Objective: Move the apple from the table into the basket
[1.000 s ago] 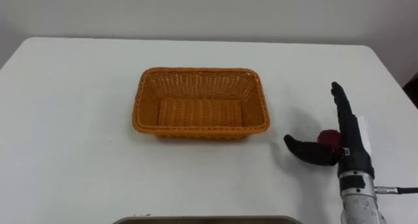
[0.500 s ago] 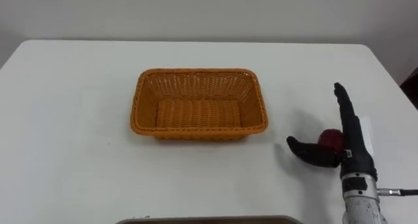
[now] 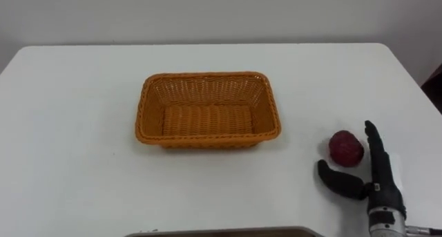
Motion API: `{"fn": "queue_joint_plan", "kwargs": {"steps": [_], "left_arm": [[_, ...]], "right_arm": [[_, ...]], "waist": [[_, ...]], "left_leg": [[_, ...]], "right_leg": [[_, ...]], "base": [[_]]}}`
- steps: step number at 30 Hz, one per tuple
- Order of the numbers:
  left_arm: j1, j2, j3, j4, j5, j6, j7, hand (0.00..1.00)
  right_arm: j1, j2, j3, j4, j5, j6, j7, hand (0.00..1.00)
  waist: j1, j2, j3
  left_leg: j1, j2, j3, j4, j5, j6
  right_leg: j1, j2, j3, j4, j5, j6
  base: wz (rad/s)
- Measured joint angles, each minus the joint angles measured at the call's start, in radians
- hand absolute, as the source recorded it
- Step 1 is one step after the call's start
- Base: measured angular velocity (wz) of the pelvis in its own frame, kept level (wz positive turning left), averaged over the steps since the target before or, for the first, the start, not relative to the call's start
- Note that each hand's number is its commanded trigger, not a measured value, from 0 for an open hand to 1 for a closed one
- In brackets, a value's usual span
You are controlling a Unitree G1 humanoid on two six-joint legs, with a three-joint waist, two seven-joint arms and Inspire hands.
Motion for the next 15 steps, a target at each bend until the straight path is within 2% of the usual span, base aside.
{"fn": "queue_joint_plan", "kwargs": {"steps": [4,8,15], "left_arm": [[0.000,0.000,0.000,0.001,0.001,-0.003,0.000,0.00],[0.003,0.000,0.000,0.002,0.000,-0.006,0.001,0.00],[0.002,0.000,-0.001,0.015,0.000,-0.006,0.017,0.00]], "right_arm": [[-0.002,0.000,-0.017,0.014,0.001,-0.002,-0.028,1.00],[-0.019,-0.021,-0.038,0.038,0.001,-0.002,-0.056,1.00],[-0.025,-0.020,-0.044,0.042,0.005,-0.001,-0.089,1.00]], "waist": [[-0.001,-0.005,0.0004],[0.001,-0.006,0.0002],[0.001,-0.006,-0.0003]], "left_leg": [[0.002,0.000,0.002,-0.001,0.000,0.000],[0.007,0.001,0.008,-0.008,0.000,0.000],[0.008,0.004,0.017,-0.011,0.000,-0.001]], "right_leg": [[0.001,0.000,0.003,-0.001,0.000,0.000],[0.001,0.002,0.006,-0.001,0.000,0.000],[0.001,0.005,0.012,-0.011,0.000,0.000]], "base": [[-0.01],[-0.02],[0.00]]}}
